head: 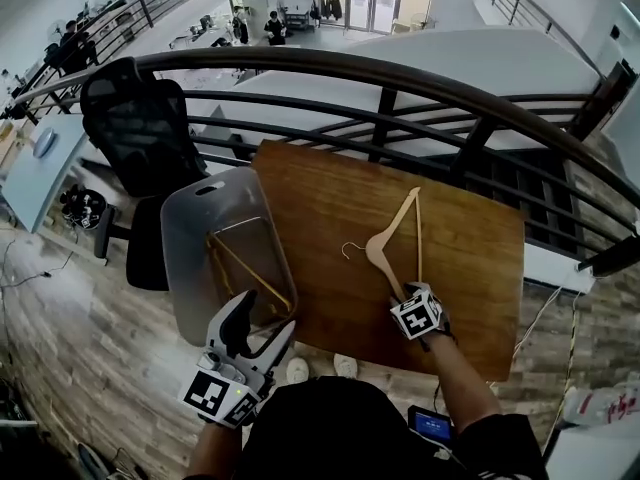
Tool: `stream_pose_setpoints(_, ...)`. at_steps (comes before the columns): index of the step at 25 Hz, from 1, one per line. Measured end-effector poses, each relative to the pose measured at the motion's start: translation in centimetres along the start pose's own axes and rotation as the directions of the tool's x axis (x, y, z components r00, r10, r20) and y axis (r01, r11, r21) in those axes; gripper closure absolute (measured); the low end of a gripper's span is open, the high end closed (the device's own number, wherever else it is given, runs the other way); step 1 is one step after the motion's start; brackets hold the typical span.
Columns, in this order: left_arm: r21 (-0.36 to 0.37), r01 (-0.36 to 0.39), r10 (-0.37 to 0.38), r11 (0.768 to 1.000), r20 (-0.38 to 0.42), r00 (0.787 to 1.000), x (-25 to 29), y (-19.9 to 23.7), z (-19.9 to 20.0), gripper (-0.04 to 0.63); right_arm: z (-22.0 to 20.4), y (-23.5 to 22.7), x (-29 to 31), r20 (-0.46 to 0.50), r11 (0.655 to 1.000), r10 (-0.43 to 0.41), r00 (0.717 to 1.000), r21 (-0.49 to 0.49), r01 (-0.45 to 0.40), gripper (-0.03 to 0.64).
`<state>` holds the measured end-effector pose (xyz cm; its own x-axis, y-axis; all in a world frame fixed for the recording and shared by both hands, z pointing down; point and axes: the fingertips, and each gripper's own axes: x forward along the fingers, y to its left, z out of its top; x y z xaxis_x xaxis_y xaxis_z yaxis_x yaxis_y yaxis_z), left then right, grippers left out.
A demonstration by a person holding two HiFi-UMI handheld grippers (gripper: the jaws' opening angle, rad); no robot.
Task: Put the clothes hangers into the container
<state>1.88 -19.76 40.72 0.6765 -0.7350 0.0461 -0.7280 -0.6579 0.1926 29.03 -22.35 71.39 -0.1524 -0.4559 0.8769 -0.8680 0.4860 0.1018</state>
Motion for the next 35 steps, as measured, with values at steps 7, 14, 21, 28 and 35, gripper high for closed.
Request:
stream_pose_setpoints(7, -0.023, -0.011, 0.010, 1.000, -0.041, 0.999, 0.1, -1.5, -1.0, 0.281, 0.1, -0.2, 2.3, -0.001, 0.999, 0.028, 1.000, 0.040, -0.028, 0.443)
stream_pose_setpoints(14, -0.036, 0.012, -0.014, 0.999, -0.055, 0.998, 1.5, -2.8, -2.2, 0.281, 0.2, -0.3, 3.2, 0.055, 0.973, 0.096, 0.994, 0.207, -0.106, 0.482)
stream_pose_setpoints(21, -0.032, 0.011, -0.013, 0.999, -0.075, 0.997, 2.0, -4.1, -3.1, 0.281, -0.4, 0.4, 2.5, 0.017, 0.961, 0.111, 0.994, 0.252, -0.111, 0.538)
stream_pose_setpoints(28, -0.073, 0.065, -0.073, 0.995, -0.114, 0.991, 3.5, -6.9, -6.3, 0.281, -2.4, 2.9, 0.6, 0.043, 0.945, 0.174, 0.984, 0.274, -0.179, 0.537)
stream_pose_setpoints(35, -0.229, 0.125, -0.187, 0.965, -0.273, 0.944, 5.3, -8.5, -13.7, 0.281, -4.0, 6.1, -1.5, 0.079, 0.918, 0.234, 0.969, 0.311, -0.247, 0.537)
